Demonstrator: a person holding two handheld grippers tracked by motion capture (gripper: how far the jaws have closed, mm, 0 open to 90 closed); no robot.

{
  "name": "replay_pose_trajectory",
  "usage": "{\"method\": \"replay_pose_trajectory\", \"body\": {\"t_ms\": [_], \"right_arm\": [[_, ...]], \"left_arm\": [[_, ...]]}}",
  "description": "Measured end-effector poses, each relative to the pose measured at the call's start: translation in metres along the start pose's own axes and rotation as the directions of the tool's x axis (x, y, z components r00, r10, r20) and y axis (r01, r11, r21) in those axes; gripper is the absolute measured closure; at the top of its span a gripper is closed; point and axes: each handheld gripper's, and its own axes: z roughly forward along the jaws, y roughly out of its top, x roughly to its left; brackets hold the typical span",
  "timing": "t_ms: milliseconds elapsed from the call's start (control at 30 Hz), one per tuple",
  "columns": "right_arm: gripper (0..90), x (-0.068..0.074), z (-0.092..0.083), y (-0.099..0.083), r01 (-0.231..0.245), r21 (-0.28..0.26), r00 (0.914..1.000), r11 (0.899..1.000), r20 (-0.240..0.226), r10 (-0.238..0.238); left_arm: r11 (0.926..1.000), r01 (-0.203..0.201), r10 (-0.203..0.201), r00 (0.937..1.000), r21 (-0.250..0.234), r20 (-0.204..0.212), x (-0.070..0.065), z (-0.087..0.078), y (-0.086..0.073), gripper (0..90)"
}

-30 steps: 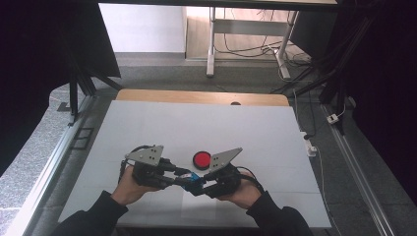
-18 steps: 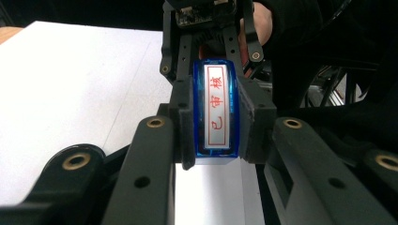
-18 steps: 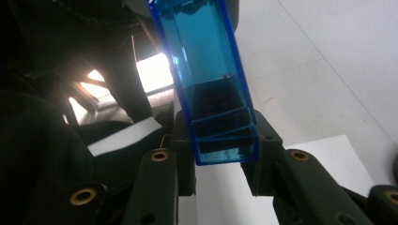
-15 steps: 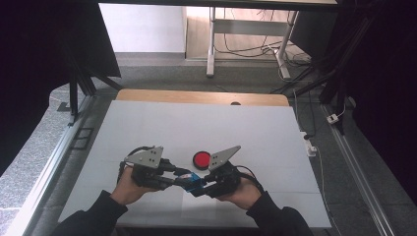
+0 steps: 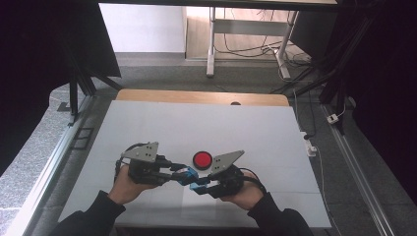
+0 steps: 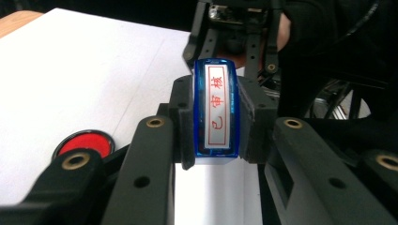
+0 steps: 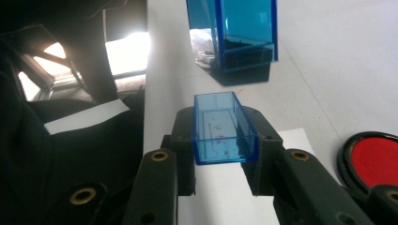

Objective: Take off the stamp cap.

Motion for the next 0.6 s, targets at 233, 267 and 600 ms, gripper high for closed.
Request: {"method": "replay_pose_trajectory", "body": {"t_ms": [233, 267, 600], "right_arm": [[69.0, 0.000, -0.004, -0.003, -0.037, -0.028, 0.9982, 0.999, 0.046, 0.039], [69.0, 0.000, -0.006, -0.005, -0.047, -0.031, 0.9968, 0.998, 0.063, 0.049], [69.0, 0.005, -0.020, -0.015, -0.072, -0.048, 0.9853, 0.996, 0.152, 0.079]], "left_arm": [[0.9997, 0.006, -0.005, 0.9994, 0.025, -0.034, 0.000, 0.000, -0.002, 70.6], [0.9995, 0.009, -0.008, 0.9991, 0.029, -0.041, 0.000, 0.000, -0.002, 70.6], [0.9977, 0.047, -0.042, 0.9950, 0.048, -0.091, 0.002, -0.001, -0.004, 70.6]]}}
